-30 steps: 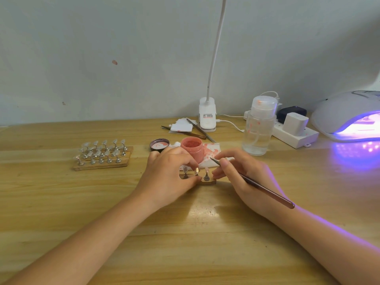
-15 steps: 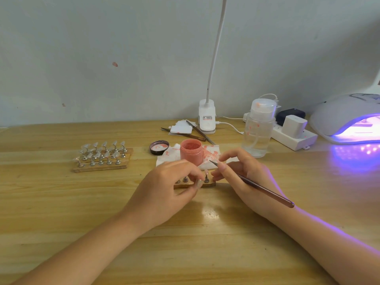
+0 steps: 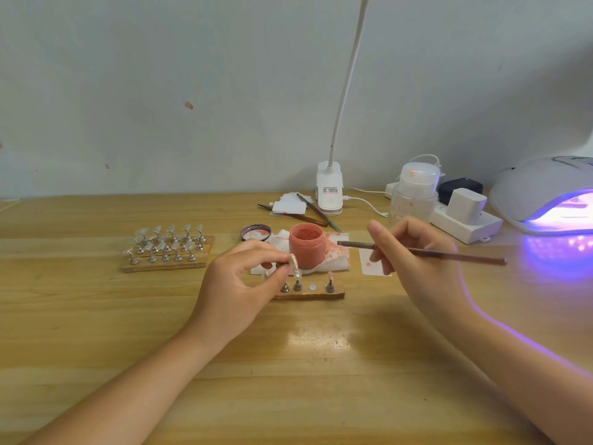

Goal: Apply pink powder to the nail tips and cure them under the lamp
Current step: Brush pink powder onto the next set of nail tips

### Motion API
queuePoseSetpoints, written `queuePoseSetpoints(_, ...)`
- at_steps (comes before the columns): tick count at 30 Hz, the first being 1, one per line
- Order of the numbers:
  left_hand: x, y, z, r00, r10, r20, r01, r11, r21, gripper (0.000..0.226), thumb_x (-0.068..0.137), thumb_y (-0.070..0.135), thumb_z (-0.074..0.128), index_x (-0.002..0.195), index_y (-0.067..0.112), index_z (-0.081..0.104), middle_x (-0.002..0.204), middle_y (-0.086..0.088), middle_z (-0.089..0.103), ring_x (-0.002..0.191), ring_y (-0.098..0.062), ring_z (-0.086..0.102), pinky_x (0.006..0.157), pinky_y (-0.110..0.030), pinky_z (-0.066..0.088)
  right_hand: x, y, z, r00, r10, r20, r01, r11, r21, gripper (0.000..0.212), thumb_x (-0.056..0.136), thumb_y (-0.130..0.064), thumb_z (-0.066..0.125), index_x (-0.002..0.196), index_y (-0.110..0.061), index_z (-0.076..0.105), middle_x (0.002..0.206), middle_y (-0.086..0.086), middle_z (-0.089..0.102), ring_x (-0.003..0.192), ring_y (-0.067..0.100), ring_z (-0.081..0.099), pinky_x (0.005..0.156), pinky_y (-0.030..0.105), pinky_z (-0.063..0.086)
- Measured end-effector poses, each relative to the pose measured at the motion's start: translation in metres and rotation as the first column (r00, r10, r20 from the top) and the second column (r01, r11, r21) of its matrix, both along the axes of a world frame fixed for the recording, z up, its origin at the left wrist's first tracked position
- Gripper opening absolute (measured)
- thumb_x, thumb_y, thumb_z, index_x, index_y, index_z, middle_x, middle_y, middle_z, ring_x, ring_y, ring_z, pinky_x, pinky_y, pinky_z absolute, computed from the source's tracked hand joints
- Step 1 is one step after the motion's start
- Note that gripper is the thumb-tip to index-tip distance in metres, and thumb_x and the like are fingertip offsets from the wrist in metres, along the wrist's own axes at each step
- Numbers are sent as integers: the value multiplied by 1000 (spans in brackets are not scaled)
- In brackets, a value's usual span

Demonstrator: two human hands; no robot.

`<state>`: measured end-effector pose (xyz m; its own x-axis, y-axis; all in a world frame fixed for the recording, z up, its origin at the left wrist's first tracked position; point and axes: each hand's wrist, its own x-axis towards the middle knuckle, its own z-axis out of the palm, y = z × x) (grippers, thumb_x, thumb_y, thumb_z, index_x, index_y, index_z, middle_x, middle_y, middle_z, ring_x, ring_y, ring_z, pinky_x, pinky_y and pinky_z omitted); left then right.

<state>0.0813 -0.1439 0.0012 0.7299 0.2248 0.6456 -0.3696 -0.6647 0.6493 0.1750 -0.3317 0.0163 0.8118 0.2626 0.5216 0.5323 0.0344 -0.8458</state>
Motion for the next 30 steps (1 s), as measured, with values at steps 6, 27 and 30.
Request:
queuePoseSetpoints(6, 2, 0, -1, 1000, 9, -21, -10, 1000, -12, 31, 74, -1, 70, 79, 29, 66, 82, 11, 65, 84, 5, 57, 78, -4, 38, 34, 24, 30, 995, 54, -85, -64, 990, -125, 26, 85, -27, 65, 69, -9, 55, 49, -6, 59, 40, 2, 47, 44, 12, 40)
queuePoseSetpoints(27, 3, -1, 0, 998, 32, -49, -33, 999, -22, 14, 75, 20, 60, 77, 34, 63, 92, 18, 64, 87, 3, 58, 88, -26, 42, 55, 81, 33, 996, 52, 78, 13, 746, -666, 36, 73, -33, 75, 51, -19, 50, 53, -8, 52, 57, 6, 49, 61, 31, 45)
queuePoseSetpoints(30, 3, -1, -1, 998, 36, -46, -37, 999, -23, 15, 75, 20, 60, 77, 34, 63, 80, 20, 65, 86, 4, 58, 84, -14, 40, 56, 77, 38, 998, 20, 52, 16, 797, -604, 37, 74, -31, 75, 51, -18, 50, 51, -7, 50, 52, 5, 47, 53, 21, 40)
